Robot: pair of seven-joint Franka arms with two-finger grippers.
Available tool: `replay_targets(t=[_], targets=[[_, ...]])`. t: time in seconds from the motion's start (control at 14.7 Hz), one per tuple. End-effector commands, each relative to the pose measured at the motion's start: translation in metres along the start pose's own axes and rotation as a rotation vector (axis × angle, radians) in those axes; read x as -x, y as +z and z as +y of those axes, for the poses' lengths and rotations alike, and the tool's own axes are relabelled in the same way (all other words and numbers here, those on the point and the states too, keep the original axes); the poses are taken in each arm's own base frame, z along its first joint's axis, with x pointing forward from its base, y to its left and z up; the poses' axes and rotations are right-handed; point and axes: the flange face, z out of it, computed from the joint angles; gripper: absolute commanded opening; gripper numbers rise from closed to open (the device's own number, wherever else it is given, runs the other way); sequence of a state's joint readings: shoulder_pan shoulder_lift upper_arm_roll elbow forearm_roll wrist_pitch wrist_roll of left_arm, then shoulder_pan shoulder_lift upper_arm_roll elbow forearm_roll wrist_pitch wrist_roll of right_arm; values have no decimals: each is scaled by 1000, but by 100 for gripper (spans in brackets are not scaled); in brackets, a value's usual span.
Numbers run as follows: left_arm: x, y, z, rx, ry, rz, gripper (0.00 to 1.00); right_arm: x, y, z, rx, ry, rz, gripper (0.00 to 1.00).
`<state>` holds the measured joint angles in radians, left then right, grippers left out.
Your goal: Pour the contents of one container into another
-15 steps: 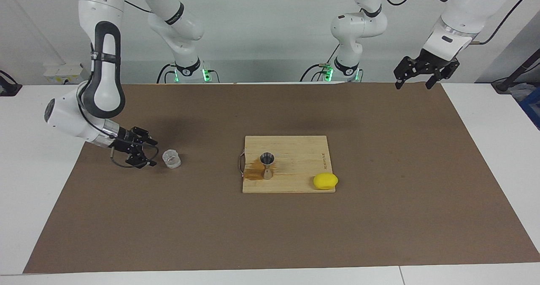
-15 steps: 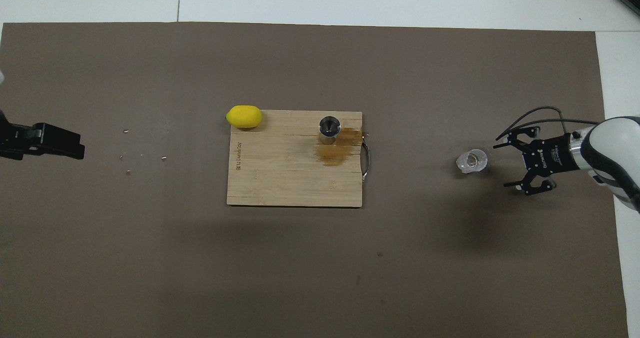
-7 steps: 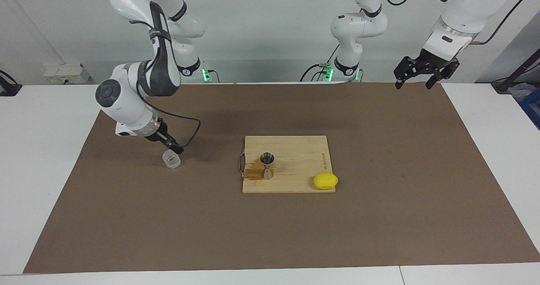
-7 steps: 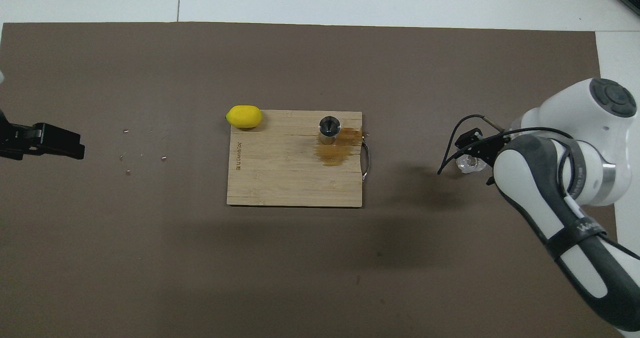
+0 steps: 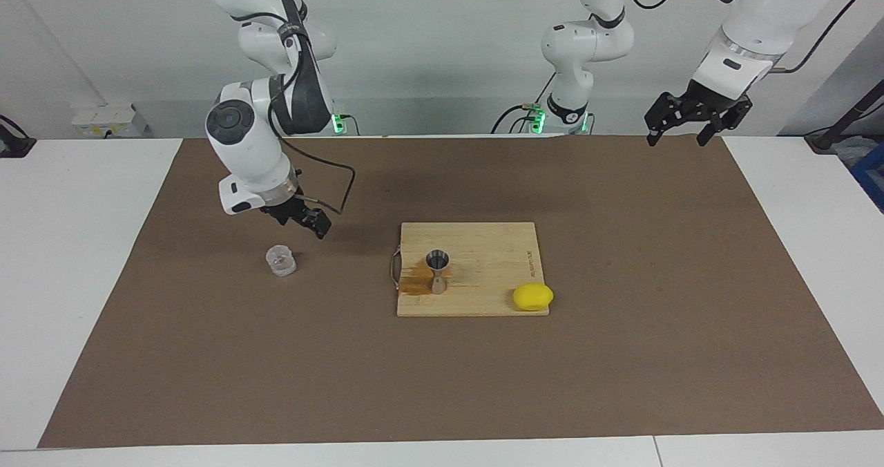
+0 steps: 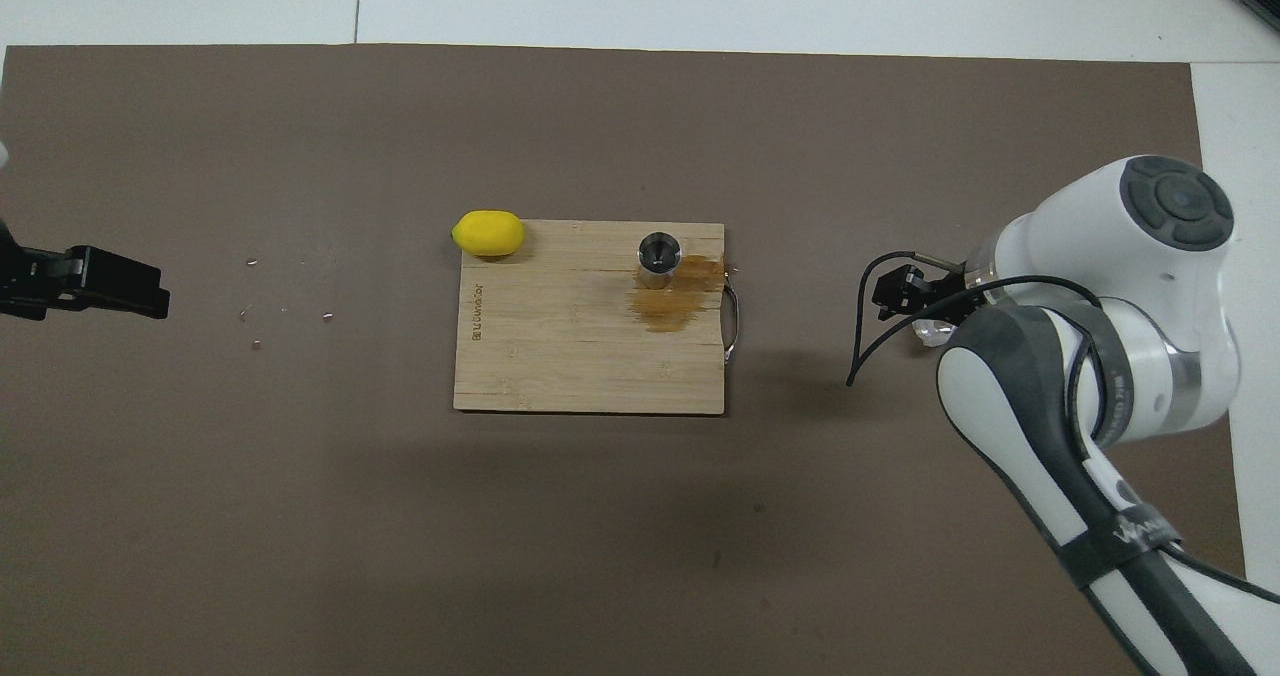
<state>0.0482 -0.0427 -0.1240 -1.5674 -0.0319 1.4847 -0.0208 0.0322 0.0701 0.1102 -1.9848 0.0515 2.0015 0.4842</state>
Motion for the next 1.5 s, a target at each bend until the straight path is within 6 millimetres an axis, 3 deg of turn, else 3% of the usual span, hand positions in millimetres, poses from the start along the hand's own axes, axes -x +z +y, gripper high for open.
replay_targets(t=[0.0, 0.27, 0.48, 0.68, 0.95, 1.43], targets=[[9, 0, -4, -2, -2, 5, 100, 14, -51, 11, -3, -115, 67, 100], [9, 0, -3, -2, 0, 5, 100, 10, -137, 12, 16, -191, 71, 100], [9, 1, -4, -2, -2, 3, 100, 6, -173, 16, 9, -182, 84, 100], [9, 0, -3, -2, 0, 5, 100, 6, -186, 19, 32, -184, 71, 100], [9, 0, -2, -2, 1, 5, 100, 18, -173, 14, 75, -205, 20, 100], [9, 0, -4, -2, -2, 5, 100, 17, -168, 26, 87, -260, 15, 99]])
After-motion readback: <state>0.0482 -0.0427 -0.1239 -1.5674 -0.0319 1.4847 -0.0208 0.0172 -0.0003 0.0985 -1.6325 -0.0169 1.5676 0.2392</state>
